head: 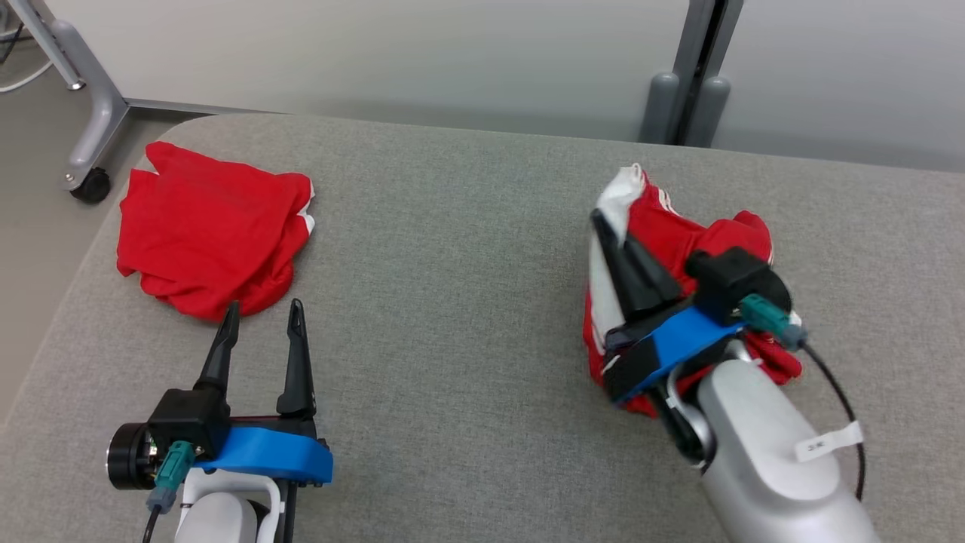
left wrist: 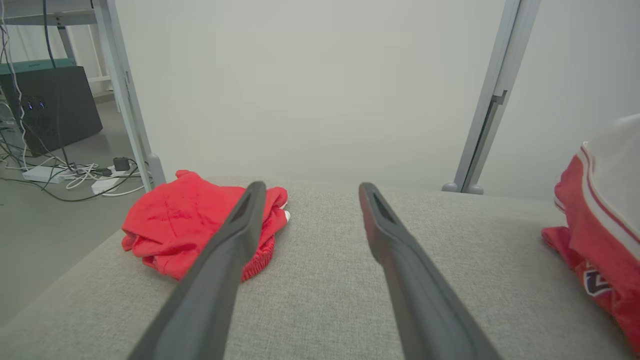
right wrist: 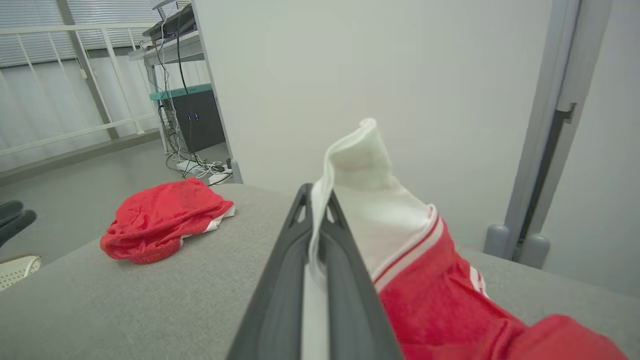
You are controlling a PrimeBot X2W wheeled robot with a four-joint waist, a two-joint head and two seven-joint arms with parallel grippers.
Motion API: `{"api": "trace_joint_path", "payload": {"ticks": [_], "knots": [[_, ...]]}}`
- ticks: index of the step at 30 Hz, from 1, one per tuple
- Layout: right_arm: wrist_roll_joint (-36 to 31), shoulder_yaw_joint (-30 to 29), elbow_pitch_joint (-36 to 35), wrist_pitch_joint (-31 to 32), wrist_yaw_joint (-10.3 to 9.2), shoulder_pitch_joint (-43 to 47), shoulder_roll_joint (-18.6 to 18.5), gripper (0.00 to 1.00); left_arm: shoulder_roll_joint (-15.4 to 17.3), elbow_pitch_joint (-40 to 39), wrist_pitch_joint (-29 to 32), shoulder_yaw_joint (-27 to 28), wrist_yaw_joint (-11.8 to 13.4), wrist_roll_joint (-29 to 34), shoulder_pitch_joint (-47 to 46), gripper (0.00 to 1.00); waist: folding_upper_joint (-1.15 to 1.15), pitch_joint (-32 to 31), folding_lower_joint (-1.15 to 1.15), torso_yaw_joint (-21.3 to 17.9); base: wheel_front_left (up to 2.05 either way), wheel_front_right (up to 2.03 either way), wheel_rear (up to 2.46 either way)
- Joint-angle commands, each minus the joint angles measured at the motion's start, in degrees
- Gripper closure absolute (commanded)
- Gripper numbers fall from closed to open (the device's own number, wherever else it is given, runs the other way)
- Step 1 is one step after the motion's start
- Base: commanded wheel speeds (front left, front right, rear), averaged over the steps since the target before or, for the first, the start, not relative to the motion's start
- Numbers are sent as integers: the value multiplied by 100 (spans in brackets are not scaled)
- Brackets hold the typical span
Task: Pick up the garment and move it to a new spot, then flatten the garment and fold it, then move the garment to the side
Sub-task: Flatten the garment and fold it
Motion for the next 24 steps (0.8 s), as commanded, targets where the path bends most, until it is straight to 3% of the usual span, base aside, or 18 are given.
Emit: {"api": "trace_joint_path", "payload": {"ticks": [1,11,15,16,17,18,19,24], "knots": [[106,297,-83,-18,3,-114,-20,100,-8,-23,-25,55,-19,20,-21,0,0,-7,0,21,0,0,0],[1039,3468,-593,-18,3,338,-22,100,-3,-77,-25,303,-39,56,82,0,0,-45,0,168,0,0,0],[1444,4422,-589,113,3,535,-22,100,-7,-94,-25,387,-39,74,129,0,0,-46,0,141,0,0,0],[1553,4548,-563,146,2,570,-23,93,-4,-98,-25,420,-38,80,132,0,0,-44,0,123,0,0,0],[1597,4616,-535,146,2,550,-22,22,2,-100,-25,440,-36,87,131,0,0,-40,0,101,0,0,0],[1597,4616,-535,146,2,550,-22,22,2,-100,-25,440,-36,87,131,0,0,-40,0,101,0,0,0],[1610,4650,-487,137,3,513,-22,0,17,-104,-25,478,-26,92,128,0,0,-40,0,58,0,0,0],[1393,4177,-358,26,3,317,-22,0,29,-160,-25,560,-7,134,142,0,0,-107,0,-167,0,0,0]]}}
